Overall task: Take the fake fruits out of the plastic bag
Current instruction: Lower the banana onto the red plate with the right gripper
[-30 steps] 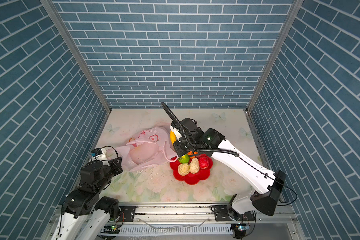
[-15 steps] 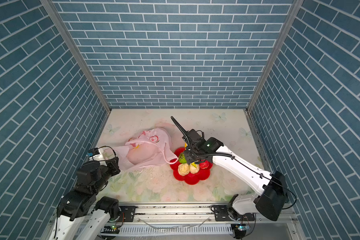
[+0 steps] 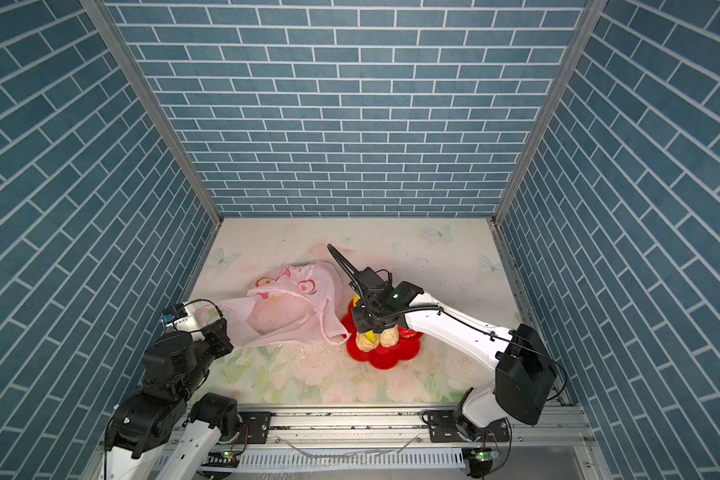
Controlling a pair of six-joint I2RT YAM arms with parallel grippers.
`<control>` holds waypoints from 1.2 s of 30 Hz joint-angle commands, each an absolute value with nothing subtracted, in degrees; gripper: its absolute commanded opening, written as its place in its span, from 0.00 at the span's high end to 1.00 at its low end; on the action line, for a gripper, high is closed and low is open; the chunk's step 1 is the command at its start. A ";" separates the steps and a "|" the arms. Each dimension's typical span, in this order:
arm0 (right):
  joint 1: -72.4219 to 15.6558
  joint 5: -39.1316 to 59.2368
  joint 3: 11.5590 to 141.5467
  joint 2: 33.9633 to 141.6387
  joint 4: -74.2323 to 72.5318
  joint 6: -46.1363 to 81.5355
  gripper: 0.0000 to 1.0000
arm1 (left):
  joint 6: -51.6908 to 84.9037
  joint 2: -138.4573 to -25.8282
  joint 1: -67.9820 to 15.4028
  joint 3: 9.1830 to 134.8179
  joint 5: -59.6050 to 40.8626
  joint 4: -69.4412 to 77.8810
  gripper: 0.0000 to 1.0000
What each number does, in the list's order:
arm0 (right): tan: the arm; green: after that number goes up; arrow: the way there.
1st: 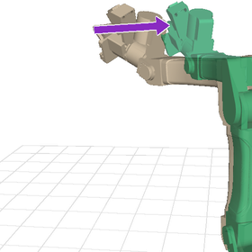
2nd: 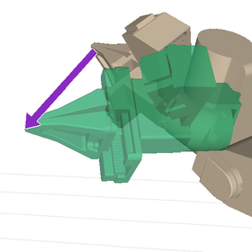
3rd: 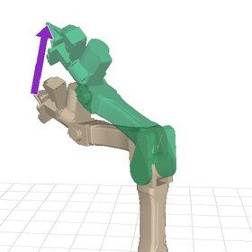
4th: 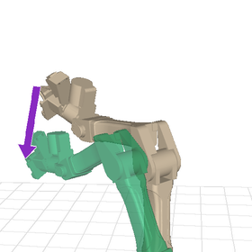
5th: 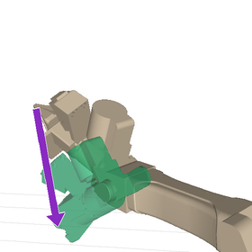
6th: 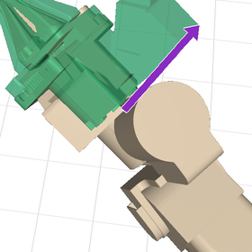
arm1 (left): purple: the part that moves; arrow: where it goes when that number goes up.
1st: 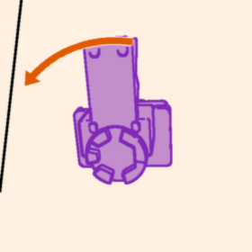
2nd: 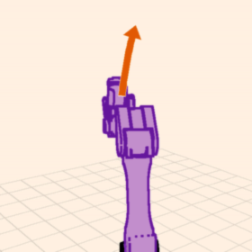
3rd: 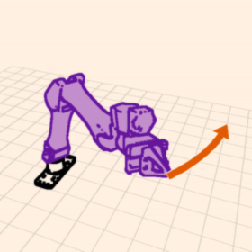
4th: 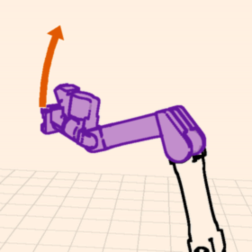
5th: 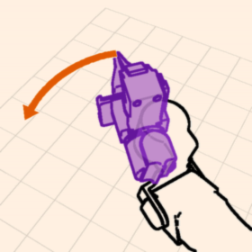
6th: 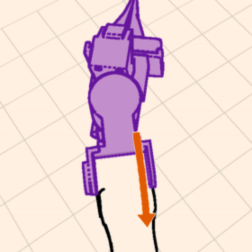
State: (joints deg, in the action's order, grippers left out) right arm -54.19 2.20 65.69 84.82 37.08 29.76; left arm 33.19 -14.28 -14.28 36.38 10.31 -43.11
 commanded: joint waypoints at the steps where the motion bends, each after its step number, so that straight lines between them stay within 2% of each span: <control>1: -55.10 4.20 62.62 85.72 33.13 34.18 0.92 | 32.98 -13.93 -14.50 36.65 10.87 -44.18 0.92; 11: -56.27 6.41 58.51 87.71 27.72 37.24 0.92 | 32.79 -14.68 -14.50 36.34 10.20 -43.60 0.92; 36: -57.79 6.00 55.80 88.57 26.10 39.90 0.89 | 32.70 -14.28 -14.50 36.11 9.67 -43.35 0.92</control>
State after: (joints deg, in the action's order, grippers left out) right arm -57.39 6.68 57.67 87.68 26.00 37.56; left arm 33.17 -14.52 -14.28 36.38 9.98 -43.05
